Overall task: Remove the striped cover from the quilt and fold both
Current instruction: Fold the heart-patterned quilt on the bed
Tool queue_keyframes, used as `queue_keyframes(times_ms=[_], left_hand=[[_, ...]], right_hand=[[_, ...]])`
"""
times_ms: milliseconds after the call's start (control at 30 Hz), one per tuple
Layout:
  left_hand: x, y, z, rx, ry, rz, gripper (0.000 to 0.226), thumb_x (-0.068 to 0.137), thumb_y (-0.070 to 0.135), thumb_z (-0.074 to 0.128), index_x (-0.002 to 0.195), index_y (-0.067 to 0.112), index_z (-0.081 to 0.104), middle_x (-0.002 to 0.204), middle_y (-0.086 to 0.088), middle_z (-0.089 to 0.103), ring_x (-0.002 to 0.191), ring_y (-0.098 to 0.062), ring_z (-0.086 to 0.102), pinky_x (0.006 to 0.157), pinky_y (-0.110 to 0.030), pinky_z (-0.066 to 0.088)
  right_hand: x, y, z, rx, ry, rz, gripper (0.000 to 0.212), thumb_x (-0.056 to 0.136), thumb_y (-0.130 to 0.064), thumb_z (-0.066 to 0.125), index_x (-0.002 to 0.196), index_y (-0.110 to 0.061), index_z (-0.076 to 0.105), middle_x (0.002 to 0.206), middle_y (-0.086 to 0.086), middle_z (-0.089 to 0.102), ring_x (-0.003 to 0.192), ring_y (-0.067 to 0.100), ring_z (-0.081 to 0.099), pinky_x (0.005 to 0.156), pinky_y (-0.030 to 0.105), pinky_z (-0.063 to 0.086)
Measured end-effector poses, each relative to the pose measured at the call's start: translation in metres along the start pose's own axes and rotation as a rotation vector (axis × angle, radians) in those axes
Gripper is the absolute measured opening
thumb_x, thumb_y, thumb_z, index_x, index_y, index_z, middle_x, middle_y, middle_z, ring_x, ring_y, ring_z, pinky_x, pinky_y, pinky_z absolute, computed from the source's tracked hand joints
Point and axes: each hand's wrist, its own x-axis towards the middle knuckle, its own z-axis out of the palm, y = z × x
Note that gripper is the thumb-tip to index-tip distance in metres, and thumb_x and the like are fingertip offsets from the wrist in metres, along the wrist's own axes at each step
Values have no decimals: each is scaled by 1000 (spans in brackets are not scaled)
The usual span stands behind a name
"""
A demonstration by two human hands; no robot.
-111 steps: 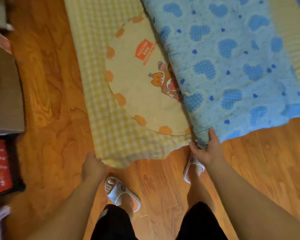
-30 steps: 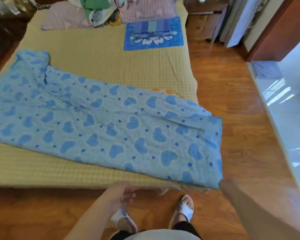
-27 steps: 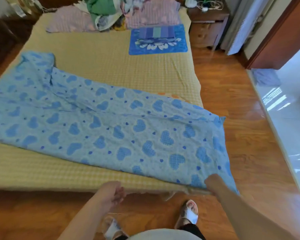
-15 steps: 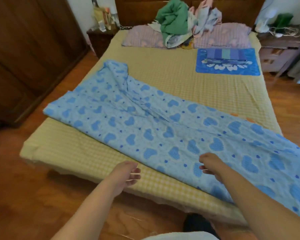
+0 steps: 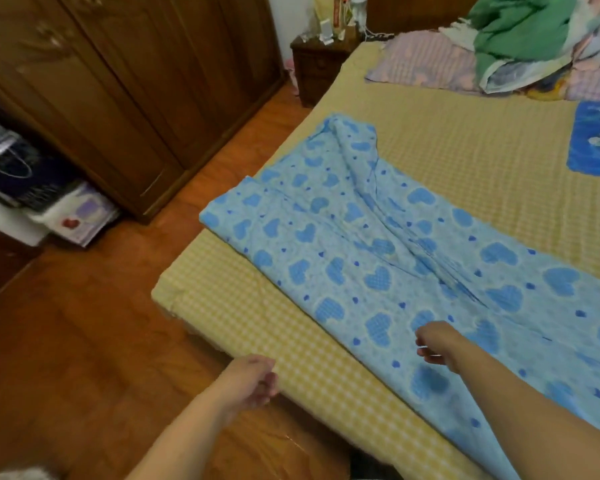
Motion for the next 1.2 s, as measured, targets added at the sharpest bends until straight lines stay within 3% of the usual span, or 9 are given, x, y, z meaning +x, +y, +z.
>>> queue_keyframes(times_ms=[167,300,500,700,867,933,1000,1100,1200], left_hand=[[43,32,-106,50,233,-15,19,102,26,54,111,14,65,99,-14,73,77,-25,70,64,-32,51],[109,72,-134,199,124,-30,18,101,24,54,112,17,66,100,-10,73,78,-23,72,64,-32,51],[315,175,-139,764,-49,379,17,100,19,51,112,25,63,109,-1,67,93,-16,65,82,-33,53],[553,281,-82,1392,-202,919,57,89,18,58,144,19,43,146,-8,44,133,-29,45,107,-38,40],[662,353,-55,1879,-160,963,124,64,75,73,158,28,8,165,-5,13,152,-30,12,121,-52,13],[664,362,-55,1991,-168,1065,110,62,81,68,149,27,28,152,-5,37,144,-27,31,119,-55,9],[647,359,-69,1976,-216,1237,67,72,69,68,119,29,42,122,-4,61,118,-26,56,112,-48,25],[597,332,-114,1993,-458,1007,47,77,49,66,114,35,39,108,-7,68,97,-30,65,75,-32,42],[523,292,-150,2192,-955,465,74,76,41,73,139,35,35,114,4,61,92,-15,58,76,-26,44]], right_hand=[[12,-114,73,-171,-122,-86,13,99,-5,48,108,0,56,91,13,59,80,24,58,68,32,46],[51,-185,109,-220,-88,-199,29,97,-6,48,123,5,58,104,15,59,90,26,58,87,42,52],[175,-229,151,-263,140,-125,15,96,-17,54,110,-13,60,123,12,62,104,27,58,86,35,46],[321,-207,170,-693,373,-86,72,83,-33,67,146,-15,37,148,15,42,133,35,42,111,39,35],[369,-206,175,-911,472,-100,94,79,-54,69,154,-25,21,149,9,39,133,34,44,109,44,38],[358,-204,184,-885,480,-109,82,81,-49,69,149,-25,30,133,12,54,117,34,56,95,41,46],[331,-203,197,-828,428,-116,61,85,-41,67,137,-23,41,119,11,63,106,33,61,81,36,46],[265,-196,222,-930,417,-183,33,85,-36,62,115,-29,49,105,5,67,95,29,64,70,35,44],[193,-172,258,-1009,34,-121,33,84,-33,58,116,-32,51,110,2,66,104,24,64,78,30,46]])
